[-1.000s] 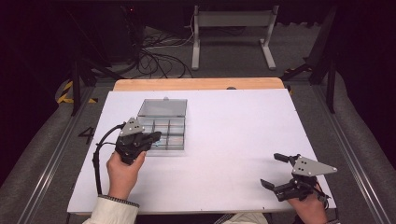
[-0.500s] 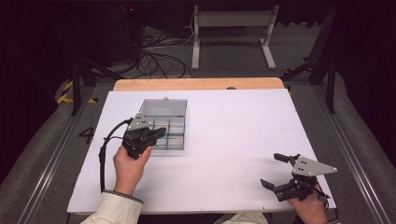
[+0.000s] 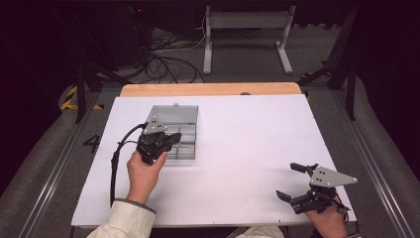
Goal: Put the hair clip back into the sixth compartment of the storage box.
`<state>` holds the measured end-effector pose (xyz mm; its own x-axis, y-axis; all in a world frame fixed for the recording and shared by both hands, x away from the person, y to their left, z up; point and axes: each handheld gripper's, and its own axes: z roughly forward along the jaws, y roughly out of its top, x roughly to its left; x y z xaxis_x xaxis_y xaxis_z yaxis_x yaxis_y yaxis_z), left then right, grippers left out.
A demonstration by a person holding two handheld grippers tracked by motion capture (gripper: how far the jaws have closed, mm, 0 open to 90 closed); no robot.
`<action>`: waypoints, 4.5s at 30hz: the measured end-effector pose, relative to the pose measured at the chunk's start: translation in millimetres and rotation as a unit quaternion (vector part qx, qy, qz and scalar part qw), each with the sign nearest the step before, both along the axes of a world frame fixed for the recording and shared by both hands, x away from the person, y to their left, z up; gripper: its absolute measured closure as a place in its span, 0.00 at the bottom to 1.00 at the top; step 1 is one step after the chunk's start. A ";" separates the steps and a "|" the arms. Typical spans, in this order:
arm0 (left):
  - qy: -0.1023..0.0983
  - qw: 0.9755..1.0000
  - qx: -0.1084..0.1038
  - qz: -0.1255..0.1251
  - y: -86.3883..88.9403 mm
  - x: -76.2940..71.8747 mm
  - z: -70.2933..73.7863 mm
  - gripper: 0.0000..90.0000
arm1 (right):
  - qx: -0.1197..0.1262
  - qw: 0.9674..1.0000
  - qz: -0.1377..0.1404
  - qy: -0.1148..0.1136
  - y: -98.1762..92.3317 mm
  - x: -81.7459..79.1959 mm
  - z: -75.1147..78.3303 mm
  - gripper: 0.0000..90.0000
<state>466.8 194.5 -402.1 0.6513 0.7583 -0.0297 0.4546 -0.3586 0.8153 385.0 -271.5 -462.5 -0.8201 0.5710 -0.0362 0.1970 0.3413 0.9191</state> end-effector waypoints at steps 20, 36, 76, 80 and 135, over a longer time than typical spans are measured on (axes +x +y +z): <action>-0.005 1.000 -0.012 -0.001 -6.7 14.8 -13.5 0.99 | 0.000 1.000 0.000 0.000 -0.1 0.1 0.0 0.01; 0.015 1.000 0.004 0.010 -10.6 25.4 -36.2 0.99 | 0.002 1.000 0.001 -0.001 -0.3 -0.3 -0.1 0.01; 0.058 0.998 0.031 0.011 -15.3 37.7 -61.0 0.99 | -0.001 1.000 0.002 0.000 -0.1 -0.2 -0.4 0.01; 0.065 0.997 0.034 0.008 -15.4 38.8 -62.9 0.99 | -0.001 1.000 0.002 0.000 0.0 -0.1 -0.4 0.01; 0.002 1.000 -0.017 -0.010 -1.8 -5.5 -17.9 0.52 | -0.002 1.000 0.002 0.000 0.7 -0.4 -0.8 0.01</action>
<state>461.3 192.7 -420.0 0.6656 0.7441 -0.0580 0.4515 -0.3396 0.8251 384.6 -270.8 -463.3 -0.8226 0.5672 -0.0391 0.1949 0.3460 0.9178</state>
